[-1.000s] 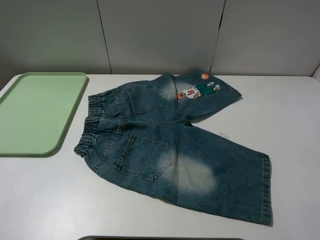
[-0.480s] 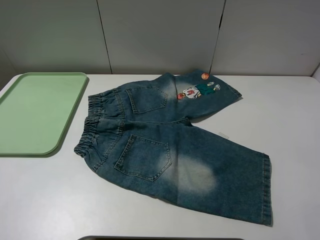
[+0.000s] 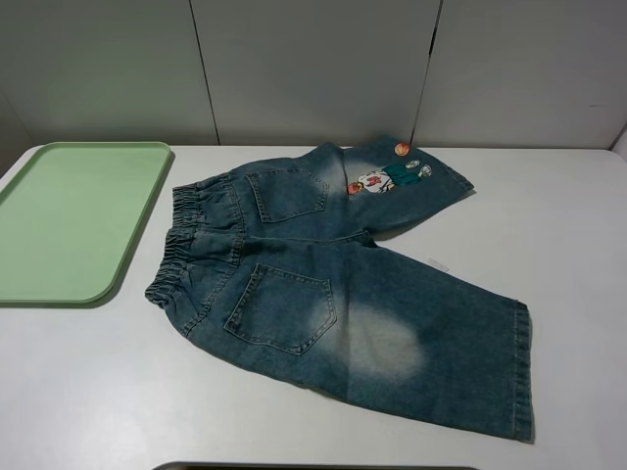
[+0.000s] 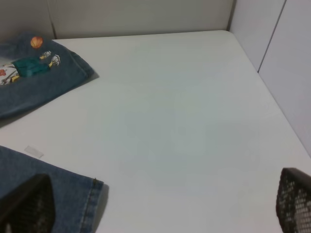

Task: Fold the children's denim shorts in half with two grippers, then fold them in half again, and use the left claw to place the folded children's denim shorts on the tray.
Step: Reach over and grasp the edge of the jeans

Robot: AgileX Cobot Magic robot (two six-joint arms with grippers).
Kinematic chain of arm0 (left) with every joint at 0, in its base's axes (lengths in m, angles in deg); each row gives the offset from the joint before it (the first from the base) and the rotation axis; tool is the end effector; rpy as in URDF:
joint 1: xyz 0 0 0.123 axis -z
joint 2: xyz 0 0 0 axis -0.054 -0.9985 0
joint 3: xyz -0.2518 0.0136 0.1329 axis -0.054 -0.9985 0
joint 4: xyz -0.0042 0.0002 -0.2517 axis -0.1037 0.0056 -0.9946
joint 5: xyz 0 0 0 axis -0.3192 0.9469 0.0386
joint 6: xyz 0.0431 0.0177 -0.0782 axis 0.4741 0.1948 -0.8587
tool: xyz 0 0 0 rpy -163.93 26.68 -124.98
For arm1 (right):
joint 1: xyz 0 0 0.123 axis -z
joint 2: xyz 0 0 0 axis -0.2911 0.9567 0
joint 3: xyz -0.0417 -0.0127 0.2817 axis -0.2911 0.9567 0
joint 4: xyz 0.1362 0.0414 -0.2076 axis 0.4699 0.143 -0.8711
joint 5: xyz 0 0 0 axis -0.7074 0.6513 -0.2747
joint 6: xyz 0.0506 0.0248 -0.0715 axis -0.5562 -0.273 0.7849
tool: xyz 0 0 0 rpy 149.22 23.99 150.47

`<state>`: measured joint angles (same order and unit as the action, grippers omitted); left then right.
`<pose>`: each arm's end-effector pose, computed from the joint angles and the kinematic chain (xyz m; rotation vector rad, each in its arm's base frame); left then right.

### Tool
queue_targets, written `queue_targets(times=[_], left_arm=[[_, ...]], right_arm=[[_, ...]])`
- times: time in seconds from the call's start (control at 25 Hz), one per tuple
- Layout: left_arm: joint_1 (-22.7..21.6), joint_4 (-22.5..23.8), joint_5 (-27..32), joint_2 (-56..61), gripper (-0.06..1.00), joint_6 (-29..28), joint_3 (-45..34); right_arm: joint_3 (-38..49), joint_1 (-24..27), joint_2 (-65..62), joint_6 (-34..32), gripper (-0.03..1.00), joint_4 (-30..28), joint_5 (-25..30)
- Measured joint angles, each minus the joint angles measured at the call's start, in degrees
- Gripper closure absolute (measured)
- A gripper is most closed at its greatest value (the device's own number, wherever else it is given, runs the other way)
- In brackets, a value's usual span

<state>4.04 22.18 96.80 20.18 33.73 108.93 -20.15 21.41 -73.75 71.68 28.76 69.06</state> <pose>-0.0037 0.0009 0.2744 0.1374 2.0441 -0.0643 -0.0038 -0.0069 0.2771 0.1445 2.0097 -0.1186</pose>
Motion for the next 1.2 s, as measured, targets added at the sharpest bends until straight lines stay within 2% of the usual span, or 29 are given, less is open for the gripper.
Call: queue_targets(times=[0.56,1.0,1.2], left_arm=[[1.87,0.34,0.00,0.00,0.10,0.00,0.00],[3.48,0.29,0.00,0.00,0.10,0.00,0.00],[6.72,-0.35,-0.50,0.00,0.10,1.51,1.01]], right_arm=[[0.00,-0.12,0.00,0.00,0.27,0.00,0.00],[0.00,-6.34,0.00,0.06,0.27,0.26,0.00],[0.00,-8.30,0.00,4.59,0.27,0.95,0.00]])
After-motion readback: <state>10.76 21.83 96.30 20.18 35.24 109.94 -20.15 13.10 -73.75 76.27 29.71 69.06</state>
